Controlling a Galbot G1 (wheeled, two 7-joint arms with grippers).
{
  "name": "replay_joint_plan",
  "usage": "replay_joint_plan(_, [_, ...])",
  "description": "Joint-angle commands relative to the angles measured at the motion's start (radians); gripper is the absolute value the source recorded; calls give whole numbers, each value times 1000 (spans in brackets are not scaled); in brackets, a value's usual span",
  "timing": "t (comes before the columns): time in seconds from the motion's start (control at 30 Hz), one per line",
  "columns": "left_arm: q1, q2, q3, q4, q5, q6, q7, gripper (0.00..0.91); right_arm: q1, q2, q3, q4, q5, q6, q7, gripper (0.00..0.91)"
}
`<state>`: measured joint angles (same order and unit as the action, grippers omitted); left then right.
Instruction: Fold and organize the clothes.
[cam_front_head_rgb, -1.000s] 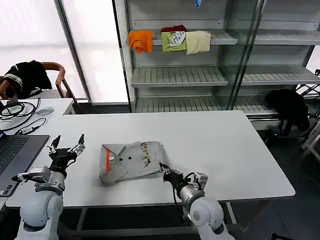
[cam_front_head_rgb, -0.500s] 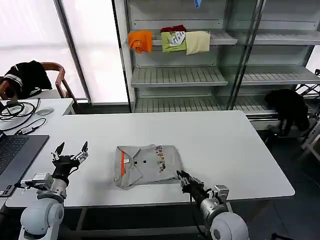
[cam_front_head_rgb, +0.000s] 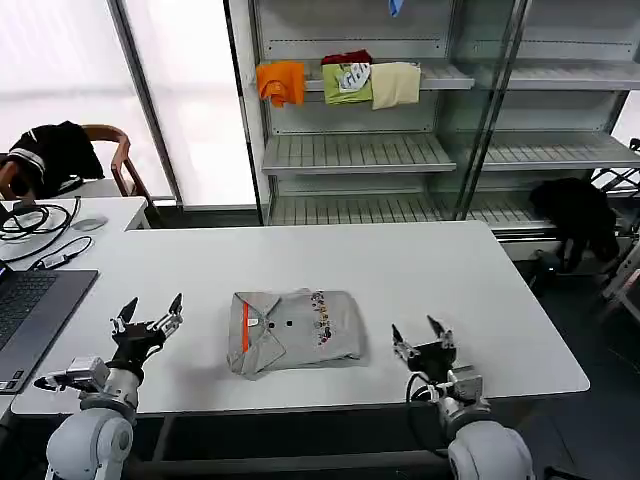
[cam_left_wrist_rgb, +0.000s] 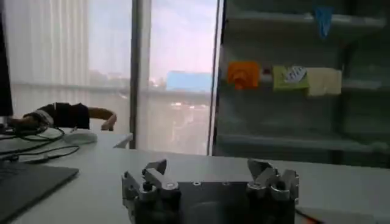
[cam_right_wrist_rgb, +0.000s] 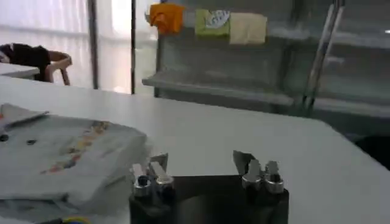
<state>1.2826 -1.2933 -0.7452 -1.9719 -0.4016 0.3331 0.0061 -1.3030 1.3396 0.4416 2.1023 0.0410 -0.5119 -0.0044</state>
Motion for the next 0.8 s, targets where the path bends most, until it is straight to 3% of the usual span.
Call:
replay_joint_plan(0.03, [27,-7,16,-9,-66,28,-27,907,62,-34,83,-65,-102,-7,-20,907])
replay_joint_plan(0.27, [56,-15,49,-29,-75,37,8,907,72,-31,84,-45,-48,-33,-44,907])
replay_joint_plan(0.53, [62,-13,50,-32,-64,35,38,907,75,-56,81,-35,-52,-32,-42,907])
replay_joint_plan(0.8, [58,-13,31,-50,-67,34,0,907,75,-48,81,-35,9,-23,-37,907])
